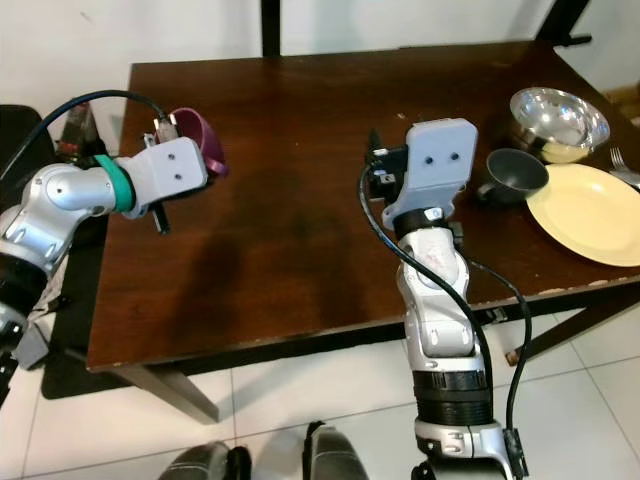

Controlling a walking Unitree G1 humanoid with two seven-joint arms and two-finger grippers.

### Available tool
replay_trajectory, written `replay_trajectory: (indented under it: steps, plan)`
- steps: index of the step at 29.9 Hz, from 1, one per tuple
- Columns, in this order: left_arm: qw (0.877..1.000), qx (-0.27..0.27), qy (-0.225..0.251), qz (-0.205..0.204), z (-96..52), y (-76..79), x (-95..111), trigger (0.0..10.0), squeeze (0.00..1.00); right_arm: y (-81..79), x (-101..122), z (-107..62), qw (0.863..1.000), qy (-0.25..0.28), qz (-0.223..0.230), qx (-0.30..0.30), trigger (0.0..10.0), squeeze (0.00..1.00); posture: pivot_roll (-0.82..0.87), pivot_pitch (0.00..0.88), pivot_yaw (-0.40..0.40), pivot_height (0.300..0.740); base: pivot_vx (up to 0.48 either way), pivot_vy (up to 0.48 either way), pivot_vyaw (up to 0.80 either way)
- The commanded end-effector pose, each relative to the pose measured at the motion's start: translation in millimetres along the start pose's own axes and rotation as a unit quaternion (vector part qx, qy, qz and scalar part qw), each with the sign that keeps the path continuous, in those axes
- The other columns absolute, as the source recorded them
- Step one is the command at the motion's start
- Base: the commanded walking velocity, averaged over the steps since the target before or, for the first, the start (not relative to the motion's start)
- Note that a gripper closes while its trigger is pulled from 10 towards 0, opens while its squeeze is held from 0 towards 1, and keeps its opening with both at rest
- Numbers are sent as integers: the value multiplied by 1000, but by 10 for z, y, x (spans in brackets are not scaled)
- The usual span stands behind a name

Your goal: Setting the table

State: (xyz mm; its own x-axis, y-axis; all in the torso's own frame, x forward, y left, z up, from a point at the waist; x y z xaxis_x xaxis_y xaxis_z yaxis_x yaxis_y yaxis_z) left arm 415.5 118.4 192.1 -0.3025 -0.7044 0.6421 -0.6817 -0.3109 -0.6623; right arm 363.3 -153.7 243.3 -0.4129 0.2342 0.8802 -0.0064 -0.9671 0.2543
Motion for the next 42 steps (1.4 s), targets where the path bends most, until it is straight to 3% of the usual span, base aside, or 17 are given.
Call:
replay_trajectory:
  steps: [1,3,4,5,9,13,15,21,22,23,24,28,36,37,41,42]
  plan:
    - [999,-37,-23,20,13,27,-34,10000,51,-118,18,29,1000,6,2,22,10000,0,10,75,82,740,0,0,0]
    - [997,-56,-36,31,22,33,-38,10000,51,-172,30,40,999,9,2,32,10000,0,11,83,82,740,0,0,0]
    - [992,-87,-64,63,26,45,-75,10000,55,-253,37,56,999,11,2,45,10000,0,12,92,81,740,0,0,0]
    - [992,-87,-64,63,26,45,-75,10000,55,-253,37,56,999,11,2,45,10000,0,12,92,81,740,0,0,0]
    - [980,-116,-96,131,41,50,-87,10000,39,-301,40,65,999,11,8,50,10000,0,22,108,79,740,0,0,0]
    - [976,-129,-100,147,60,68,-74,10000,55,-302,35,65,999,10,11,48,10000,0,20,116,80,740,0,0,0]
    - [969,-146,-110,164,72,99,-94,10000,204,-309,35,56,999,9,14,46,10000,0,16,122,80,740,0,0,0]
    - [963,-164,-116,181,86,138,-107,10000,227,-311,25,43,999,7,15,45,10000,0,8,125,79,740,0,0,0]
    - [962,-165,-115,184,91,139,-99,10000,678,-302,21,40,999,6,14,44,10000,0,8,125,79,740,0,0,0]
    - [962,-165,-115,184,91,139,-99,10000,678,-302,21,40,999,6,14,44,10000,0,8,125,79,740,0,0,0]
    - [962,-165,-114,187,100,137,-89,10000,1000,-287,17,39,999,6,14,41,10000,0,8,122,81,740,0,0,0]
    - [964,-156,-108,188,122,117,-54,10000,1000,-260,16,50,999,6,14,36,10000,0,8,118,82,740,0,0,0]
    - [975,-114,-62,179,96,-72,155,10000,1000,-258,21,87,999,9,17,34,10000,0,15,97,74,740,0,0,0]
    - [978,-114,-44,167,60,-107,212,10000,0,-257,27,93,999,10,17,33,10000,0,19,91,72,740,0,0,0]
    - [984,-119,0,133,-31,-159,323,10000,0,-254,38,98,999,12,18,32,10000,0,26,81,73,740,0,0,0]
    - [986,-129,31,103,-111,-174,377,10000,0,-252,51,99,999,14,20,30,10000,0,31,77,76,740,0,0,0]
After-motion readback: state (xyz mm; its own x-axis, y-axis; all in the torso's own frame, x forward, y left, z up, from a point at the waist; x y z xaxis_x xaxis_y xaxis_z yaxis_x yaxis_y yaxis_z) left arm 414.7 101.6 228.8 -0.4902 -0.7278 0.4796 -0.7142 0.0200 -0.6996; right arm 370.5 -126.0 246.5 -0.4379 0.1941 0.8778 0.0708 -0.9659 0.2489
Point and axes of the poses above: a point about 5 cm out from each wrist's last joint towards the gripper, its own z axis pointing out of the wrist towards the gripper, its own x axis along the axis of the wrist's last joint, y = z × x, the point moved 5 cm from there along z, pointing out of the wrist towards the gripper, and after that the axes turned 6 degrees about -z, right-handed, at the moved point
